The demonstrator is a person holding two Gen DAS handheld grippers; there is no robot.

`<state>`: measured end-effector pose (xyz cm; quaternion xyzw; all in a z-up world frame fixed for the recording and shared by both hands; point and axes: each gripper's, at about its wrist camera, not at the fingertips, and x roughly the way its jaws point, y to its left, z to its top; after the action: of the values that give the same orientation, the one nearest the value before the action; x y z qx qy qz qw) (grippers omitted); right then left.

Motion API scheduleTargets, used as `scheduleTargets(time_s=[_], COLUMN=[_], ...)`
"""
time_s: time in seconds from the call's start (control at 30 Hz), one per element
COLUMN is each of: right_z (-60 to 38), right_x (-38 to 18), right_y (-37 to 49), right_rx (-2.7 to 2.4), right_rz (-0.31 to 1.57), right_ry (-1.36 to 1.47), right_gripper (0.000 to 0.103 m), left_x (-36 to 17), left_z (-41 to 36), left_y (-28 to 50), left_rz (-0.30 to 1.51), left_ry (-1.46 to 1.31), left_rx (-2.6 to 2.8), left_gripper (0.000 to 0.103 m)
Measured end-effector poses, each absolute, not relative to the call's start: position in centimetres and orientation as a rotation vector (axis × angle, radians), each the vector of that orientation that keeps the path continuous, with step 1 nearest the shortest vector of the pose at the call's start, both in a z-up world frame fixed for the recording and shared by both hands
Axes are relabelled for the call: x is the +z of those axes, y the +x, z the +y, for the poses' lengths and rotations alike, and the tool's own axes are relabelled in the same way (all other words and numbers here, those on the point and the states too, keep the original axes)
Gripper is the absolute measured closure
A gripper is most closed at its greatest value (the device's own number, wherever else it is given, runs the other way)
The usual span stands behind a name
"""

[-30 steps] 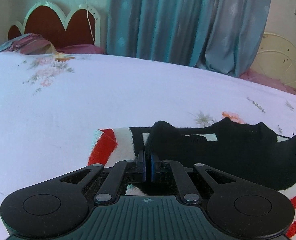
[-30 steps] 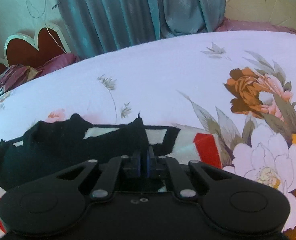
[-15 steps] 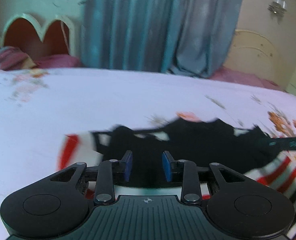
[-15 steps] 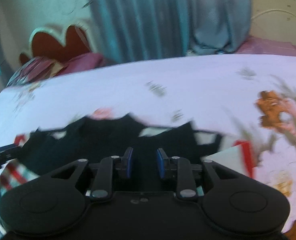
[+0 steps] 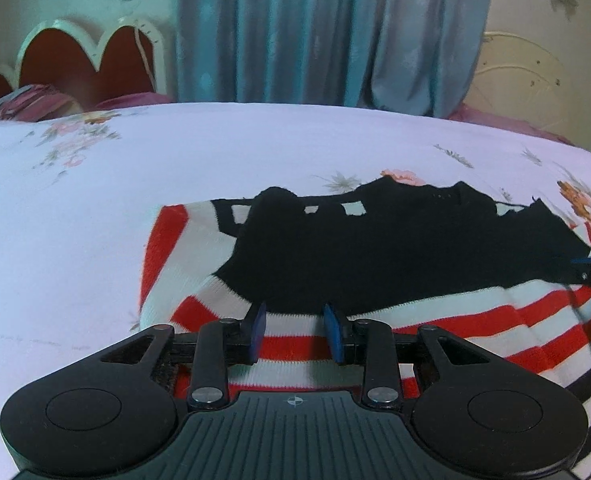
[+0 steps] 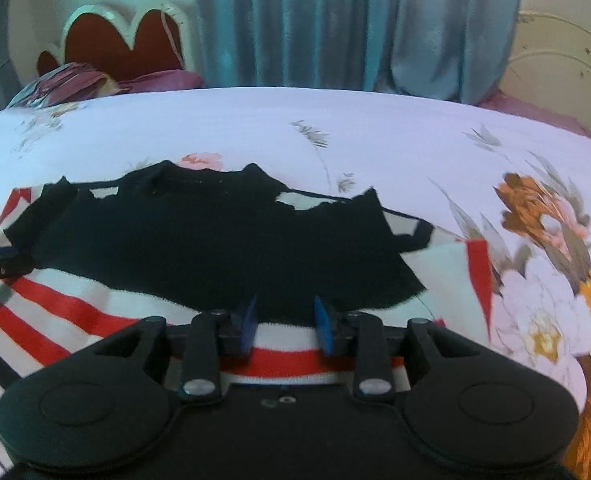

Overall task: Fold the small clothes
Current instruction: 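Open both grippers and move them back to the striped folded edge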

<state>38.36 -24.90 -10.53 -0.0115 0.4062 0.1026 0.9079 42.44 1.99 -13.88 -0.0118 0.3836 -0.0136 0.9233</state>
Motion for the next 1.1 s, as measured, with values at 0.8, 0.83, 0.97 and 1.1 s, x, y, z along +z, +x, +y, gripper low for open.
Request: scheduleTargets(time_s=[0.8,0.83,0.97,1.1], right_z=[-23.9,-24.1,-25.1,-26.4], right_x=[-9.5,-9.5,-10.4,-10.8], right_y=[31.3,30.9,29.7,28.5], right_rx=[0.184,0.171,0.108,0.049], right_rz=[0.819,0.815,0.844,0.842], right_ry=[0.055,0.056,0.018,0.025], right_gripper=[0.058,0.058,0.059,0.059], left_x=[-13.1,-12.9,-12.9,-13.5], left_z=[-0.8,-0.6,0.4,1.4], left_y=[37.1,36.7,35.0,34.0], left_rz=[0.815,0.809,0.795,0.808], left_ry=[-0.031,-0.033,-0.022,-0.018], left_rx=[-0.047,-0.041,-0.024,-0.027], left_gripper=[0.04,0.04,0.04,0.04])
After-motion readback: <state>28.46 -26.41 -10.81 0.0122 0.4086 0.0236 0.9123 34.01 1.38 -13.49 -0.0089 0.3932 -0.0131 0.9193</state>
